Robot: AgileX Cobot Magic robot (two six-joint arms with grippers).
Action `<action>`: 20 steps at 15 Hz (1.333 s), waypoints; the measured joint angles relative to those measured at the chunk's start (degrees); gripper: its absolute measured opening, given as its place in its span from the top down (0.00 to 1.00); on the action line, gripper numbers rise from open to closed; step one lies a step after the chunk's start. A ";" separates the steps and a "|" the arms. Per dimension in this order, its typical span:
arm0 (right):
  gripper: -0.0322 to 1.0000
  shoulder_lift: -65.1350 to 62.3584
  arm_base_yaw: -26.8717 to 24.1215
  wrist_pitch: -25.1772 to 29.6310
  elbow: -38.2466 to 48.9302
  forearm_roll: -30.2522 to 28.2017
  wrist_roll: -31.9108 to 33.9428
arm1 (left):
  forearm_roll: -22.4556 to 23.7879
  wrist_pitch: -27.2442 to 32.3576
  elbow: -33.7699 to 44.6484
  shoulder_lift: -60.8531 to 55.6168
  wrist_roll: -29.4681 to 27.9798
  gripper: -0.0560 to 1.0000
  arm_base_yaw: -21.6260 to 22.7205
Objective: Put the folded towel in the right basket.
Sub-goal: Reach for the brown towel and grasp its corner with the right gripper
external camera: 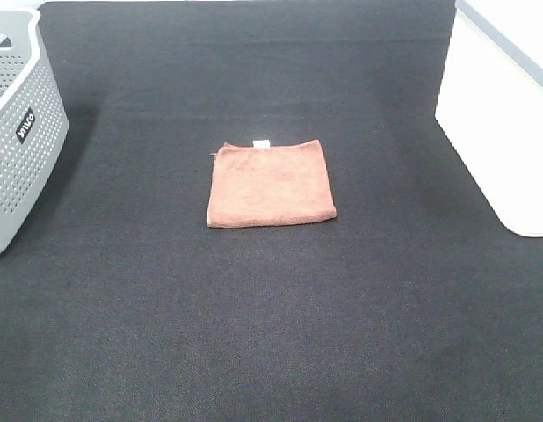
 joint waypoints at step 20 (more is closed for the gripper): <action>0.31 0.00 0.00 0.00 0.00 0.00 0.00 | 0.00 0.00 0.00 0.00 0.00 0.12 0.00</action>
